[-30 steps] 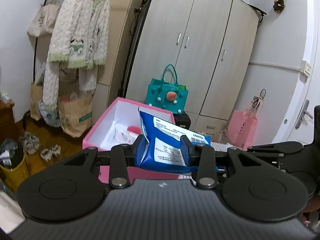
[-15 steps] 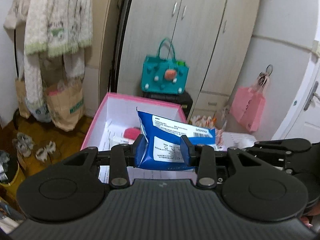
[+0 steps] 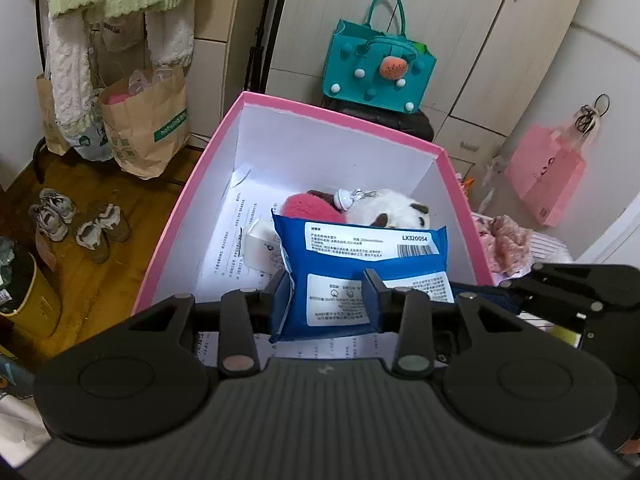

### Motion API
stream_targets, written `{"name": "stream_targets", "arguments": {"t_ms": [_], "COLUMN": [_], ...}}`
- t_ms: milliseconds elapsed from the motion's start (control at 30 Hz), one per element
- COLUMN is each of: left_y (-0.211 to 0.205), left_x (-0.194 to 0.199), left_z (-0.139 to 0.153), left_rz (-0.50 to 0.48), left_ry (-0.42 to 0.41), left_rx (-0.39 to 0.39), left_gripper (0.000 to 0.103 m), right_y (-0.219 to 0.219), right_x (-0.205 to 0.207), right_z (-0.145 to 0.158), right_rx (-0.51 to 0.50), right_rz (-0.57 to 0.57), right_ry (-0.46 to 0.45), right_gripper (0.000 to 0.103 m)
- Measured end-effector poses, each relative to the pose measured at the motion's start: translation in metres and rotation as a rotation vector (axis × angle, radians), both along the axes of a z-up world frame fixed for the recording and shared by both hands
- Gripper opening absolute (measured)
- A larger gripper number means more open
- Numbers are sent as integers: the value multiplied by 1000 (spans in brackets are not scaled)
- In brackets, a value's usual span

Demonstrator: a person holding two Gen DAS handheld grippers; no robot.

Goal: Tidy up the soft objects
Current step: 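Lift the wipes pack with both grippers and carry it over the pink box, then open both grippers to drop the wipes pack into the box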

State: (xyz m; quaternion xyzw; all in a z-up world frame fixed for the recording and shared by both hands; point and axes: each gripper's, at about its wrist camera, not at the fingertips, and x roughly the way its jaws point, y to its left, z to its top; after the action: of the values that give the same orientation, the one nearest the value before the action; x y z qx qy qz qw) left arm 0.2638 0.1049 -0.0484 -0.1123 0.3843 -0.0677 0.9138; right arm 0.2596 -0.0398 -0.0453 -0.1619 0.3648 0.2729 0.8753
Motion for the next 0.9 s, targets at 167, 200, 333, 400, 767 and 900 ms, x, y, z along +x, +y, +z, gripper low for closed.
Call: {"name": "stream_targets", "arguments": {"t_ms": [167, 200, 333, 400, 767, 900], "left_y": [-9, -10, -14, -18, -55, -71], "left_x": [-12, -15, -37, -50, -107, -124], "left_z": [11, 14, 26, 31, 61, 70], "left_rz": [-17, -24, -51, -64, -206, -286], "left_ry": [-63, -67, -89, -101, -111, -63], "left_rx": [95, 96, 102, 102, 146, 131], "left_gripper": [49, 50, 55, 57, 61, 62], "right_y": [-12, -15, -39, -56, -144, -160], "right_x": [-9, -12, -31, -42, -96, -115], "right_z": [10, 14, 31, 38, 61, 67], "right_rx": [33, 49, 128, 161, 288, 282], "right_rz": [45, 48, 53, 41, -51, -22], "right_ry": [-15, -16, -28, -35, -43, -47], "right_gripper": [66, 66, 66, 66, 66, 67]}}
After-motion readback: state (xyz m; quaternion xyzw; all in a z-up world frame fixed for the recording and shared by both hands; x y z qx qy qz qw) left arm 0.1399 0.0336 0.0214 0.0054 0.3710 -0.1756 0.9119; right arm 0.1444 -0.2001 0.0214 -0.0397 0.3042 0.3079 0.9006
